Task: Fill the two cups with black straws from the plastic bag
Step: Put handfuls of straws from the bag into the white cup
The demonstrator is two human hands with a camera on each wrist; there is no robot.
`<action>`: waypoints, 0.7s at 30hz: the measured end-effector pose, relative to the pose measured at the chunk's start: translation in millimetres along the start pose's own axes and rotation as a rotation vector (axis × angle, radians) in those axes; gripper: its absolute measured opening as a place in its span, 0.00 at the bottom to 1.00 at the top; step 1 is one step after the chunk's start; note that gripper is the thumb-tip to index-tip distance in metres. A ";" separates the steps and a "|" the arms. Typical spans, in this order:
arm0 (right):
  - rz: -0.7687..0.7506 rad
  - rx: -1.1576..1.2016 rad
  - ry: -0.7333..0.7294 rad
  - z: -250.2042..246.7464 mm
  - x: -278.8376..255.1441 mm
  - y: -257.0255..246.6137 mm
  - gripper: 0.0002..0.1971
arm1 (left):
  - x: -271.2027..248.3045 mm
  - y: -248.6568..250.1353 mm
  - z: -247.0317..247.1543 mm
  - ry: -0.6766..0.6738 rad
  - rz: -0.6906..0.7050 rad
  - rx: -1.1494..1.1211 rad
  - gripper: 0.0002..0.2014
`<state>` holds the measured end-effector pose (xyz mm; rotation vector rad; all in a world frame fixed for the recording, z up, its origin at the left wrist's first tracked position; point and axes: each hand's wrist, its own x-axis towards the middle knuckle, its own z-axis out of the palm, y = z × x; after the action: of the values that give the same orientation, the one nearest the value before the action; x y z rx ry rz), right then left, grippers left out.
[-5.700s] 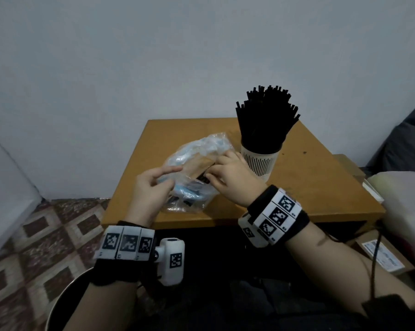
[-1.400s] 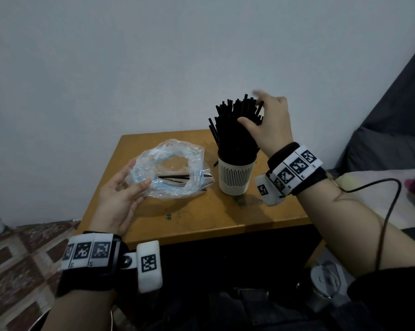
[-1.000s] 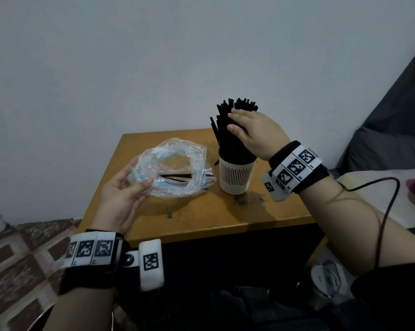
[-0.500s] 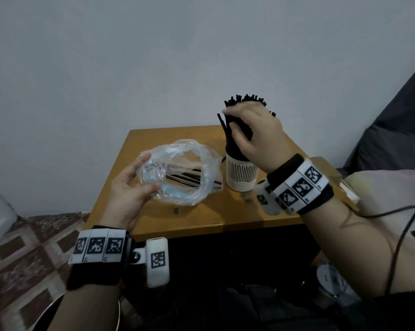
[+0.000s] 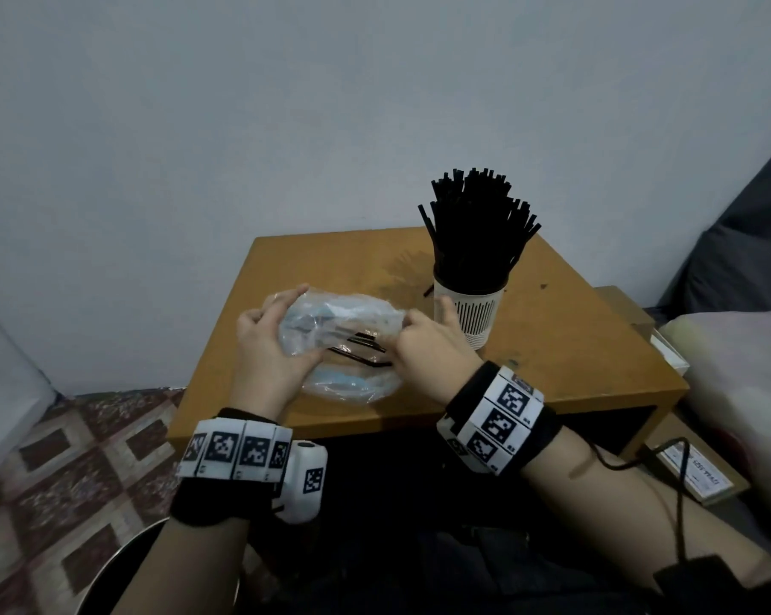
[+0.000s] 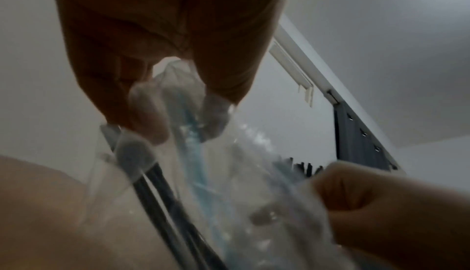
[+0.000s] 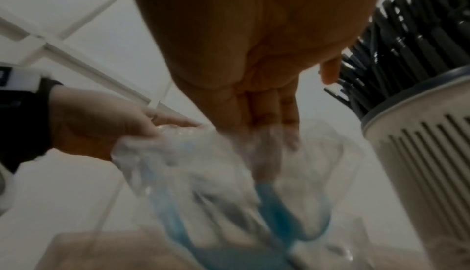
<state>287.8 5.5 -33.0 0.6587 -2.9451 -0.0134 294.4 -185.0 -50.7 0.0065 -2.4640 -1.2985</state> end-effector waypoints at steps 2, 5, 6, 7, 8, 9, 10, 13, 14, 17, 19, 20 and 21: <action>0.041 -0.034 0.004 -5.1 -0.1 8.5 0.14 | 2.7 -6.9 -7.8 -0.022 -0.061 0.063 0.31; 0.090 -0.060 0.003 -10.5 -1.4 15.3 0.15 | 4.5 -17.8 -15.7 -0.060 -0.091 0.162 0.29; 0.097 -0.070 -0.008 -11.0 -1.8 14.3 0.17 | 3.0 -18.1 -15.6 -0.084 -0.083 0.204 0.30; 0.101 -0.077 -0.017 -11.2 -1.9 12.3 0.20 | 0.9 -15.8 -14.4 -0.110 -0.068 0.262 0.32; 0.104 -0.075 -0.019 -11.0 -2.4 10.0 0.25 | -1.4 -11.9 -12.3 -0.128 -0.044 0.347 0.35; 0.103 -0.067 -0.017 -10.2 -2.6 8.1 0.30 | -3.3 -6.6 -9.5 -0.135 -0.008 0.456 0.38; 0.099 -0.051 -0.011 -9.7 -3.2 7.0 0.35 | -4.5 -0.7 -6.5 -0.129 0.041 0.574 0.41; 0.070 -0.002 -0.001 -10.5 -4.8 7.1 0.43 | -4.3 13.9 2.4 -0.098 0.222 0.817 0.48; 0.053 0.007 -0.001 -11.2 -5.1 7.6 0.45 | -2.5 18.0 5.1 -0.107 0.261 0.861 0.50; 0.025 -0.001 0.006 -13.0 -6.6 12.0 0.45 | 8.5 23.0 13.3 -0.214 0.280 0.887 0.45; 0.015 -0.038 0.014 -12.9 -8.3 17.9 0.38 | 13.9 26.2 15.7 -0.292 0.234 0.839 0.39; 0.009 -0.054 0.021 -12.5 -9.4 20.8 0.33 | 15.6 26.7 16.7 -0.311 0.216 0.804 0.37; 0.005 -0.062 0.029 -11.7 -10.3 23.1 0.30 | 16.4 27.0 17.4 -0.318 0.212 0.766 0.36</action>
<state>288.7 31.0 -21.8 0.6377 -2.9059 -0.0935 277.9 -158.2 -33.1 -0.2773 -2.9736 -0.2284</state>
